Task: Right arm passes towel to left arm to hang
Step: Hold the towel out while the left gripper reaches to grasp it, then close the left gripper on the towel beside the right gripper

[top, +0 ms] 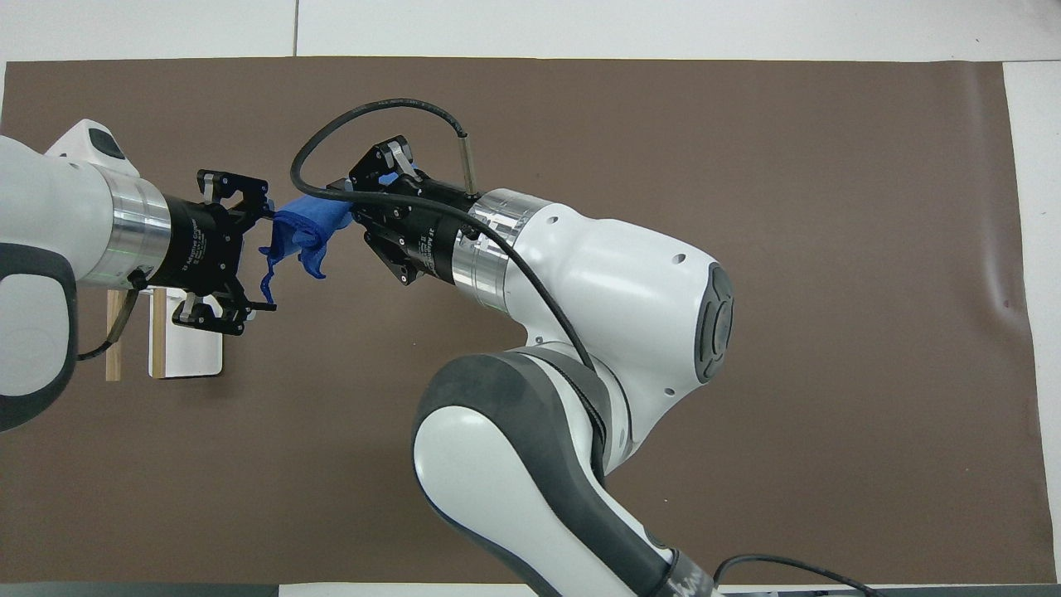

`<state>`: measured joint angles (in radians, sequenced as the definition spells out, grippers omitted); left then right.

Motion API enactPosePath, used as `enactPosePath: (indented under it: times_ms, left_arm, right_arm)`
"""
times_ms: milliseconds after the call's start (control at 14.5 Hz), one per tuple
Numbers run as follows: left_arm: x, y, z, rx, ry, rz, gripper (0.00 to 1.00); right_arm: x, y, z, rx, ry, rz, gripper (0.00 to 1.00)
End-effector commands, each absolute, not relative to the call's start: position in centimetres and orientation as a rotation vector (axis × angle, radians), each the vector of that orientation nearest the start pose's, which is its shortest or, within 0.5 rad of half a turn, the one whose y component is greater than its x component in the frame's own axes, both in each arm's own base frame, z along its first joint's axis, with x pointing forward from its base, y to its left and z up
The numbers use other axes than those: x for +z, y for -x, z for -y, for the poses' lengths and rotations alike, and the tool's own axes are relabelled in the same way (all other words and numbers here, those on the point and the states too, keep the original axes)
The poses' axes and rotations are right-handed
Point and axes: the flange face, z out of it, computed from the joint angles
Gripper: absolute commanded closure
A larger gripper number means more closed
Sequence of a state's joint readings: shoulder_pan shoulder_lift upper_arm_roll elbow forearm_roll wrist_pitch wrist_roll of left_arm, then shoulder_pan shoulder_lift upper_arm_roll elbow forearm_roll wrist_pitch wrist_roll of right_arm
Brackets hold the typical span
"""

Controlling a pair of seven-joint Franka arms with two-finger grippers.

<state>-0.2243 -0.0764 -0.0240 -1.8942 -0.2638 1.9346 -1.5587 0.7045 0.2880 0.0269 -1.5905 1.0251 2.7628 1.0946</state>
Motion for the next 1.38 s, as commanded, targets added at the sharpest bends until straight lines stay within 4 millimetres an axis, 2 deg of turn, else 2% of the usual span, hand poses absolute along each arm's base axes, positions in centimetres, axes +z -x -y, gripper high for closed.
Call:
enactPosePath:
  times_ms: [0,207,483,621,759,1103,1172,1241,1310]
  left_arm:
    - [54.4,-52.4,14.9,0.195,2.427,2.447,0.0]
    - [53.9,-52.6,14.4,0.181,2.363,2.616,0.0]
    - [52.6,-52.8,14.3,0.202,2.336,2.697,0.0]
    - [52.2,-53.1,14.3,0.168,2.339,2.726,0.05]
    - [51.7,-53.1,14.3,0.207,2.319,2.758,0.14]
    - [50.3,-53.6,14.5,0.257,2.276,2.825,0.52]
    - [50.3,-53.7,14.4,0.247,2.279,2.831,0.65]
    - [50.3,-53.7,14.4,0.245,2.278,2.833,0.86]
    - [50.2,-53.7,14.4,0.247,2.282,2.827,1.0]
  right_arm:
    - [55.6,-54.3,-43.5,0.143,1.692,-1.148,1.0]
    - [55.6,-54.3,-43.4,0.142,1.688,-1.154,1.0]
    - [55.6,-54.3,-43.4,0.141,1.688,-1.153,1.0]
    - [55.4,-54.3,-43.4,0.141,1.693,-1.151,1.0]
    - [55.3,-54.3,-43.4,0.141,1.694,-1.152,1.0]
    - [55.2,-54.2,-43.4,0.136,1.702,-1.147,1.0]
    - [55.2,-54.2,-43.4,0.137,1.701,-1.148,1.0]
    - [55.2,-54.2,-43.4,0.138,1.7,-1.149,1.0]
    - [55.2,-54.2,-43.4,0.135,1.702,-1.146,1.0]
